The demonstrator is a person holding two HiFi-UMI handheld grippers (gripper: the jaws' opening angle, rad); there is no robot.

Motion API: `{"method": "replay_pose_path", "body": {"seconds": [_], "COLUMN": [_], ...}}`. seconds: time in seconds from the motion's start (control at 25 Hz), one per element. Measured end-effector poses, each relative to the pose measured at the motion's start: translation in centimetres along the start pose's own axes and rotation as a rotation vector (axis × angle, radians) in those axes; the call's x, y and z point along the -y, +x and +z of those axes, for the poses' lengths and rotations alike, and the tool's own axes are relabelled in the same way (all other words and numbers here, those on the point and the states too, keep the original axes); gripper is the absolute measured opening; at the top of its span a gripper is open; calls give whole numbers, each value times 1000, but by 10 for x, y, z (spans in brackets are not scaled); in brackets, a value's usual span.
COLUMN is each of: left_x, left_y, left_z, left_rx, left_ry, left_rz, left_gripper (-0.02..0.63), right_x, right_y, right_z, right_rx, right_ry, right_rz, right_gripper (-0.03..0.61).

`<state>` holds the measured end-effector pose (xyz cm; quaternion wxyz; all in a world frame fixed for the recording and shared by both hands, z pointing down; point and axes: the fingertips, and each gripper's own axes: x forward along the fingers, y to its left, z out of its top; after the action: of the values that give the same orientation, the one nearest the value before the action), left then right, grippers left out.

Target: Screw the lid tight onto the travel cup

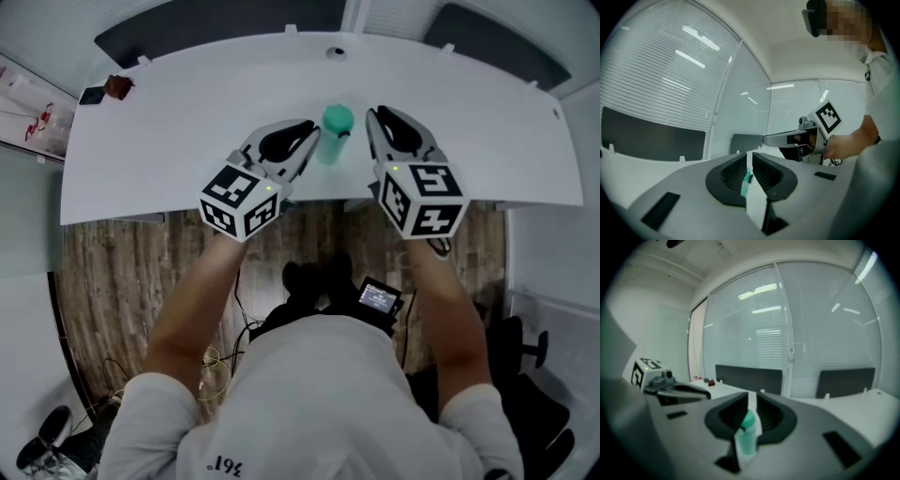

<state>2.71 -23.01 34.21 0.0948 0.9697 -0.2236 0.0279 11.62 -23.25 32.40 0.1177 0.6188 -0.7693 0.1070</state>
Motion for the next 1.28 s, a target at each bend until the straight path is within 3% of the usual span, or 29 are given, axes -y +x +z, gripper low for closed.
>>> {"method": "replay_pose_path", "body": {"seconds": [0.32, 0.68, 1.28], "left_x": [36, 59, 80], "left_y": [-46, -85, -131], "left_z": [25, 13, 6], "left_rx": [79, 78, 69], "left_ry": [-64, -143, -168], "left_rz": [-37, -46, -43], "left_gripper": [55, 54, 49], "right_x": [-17, -31, -41], "right_y": [-49, -86, -113], "right_z": [7, -14, -36], "right_rx": [45, 32, 26], "right_ry": [-4, 16, 108], "right_rz": [26, -5, -22], "right_gripper": [41, 29, 21]}}
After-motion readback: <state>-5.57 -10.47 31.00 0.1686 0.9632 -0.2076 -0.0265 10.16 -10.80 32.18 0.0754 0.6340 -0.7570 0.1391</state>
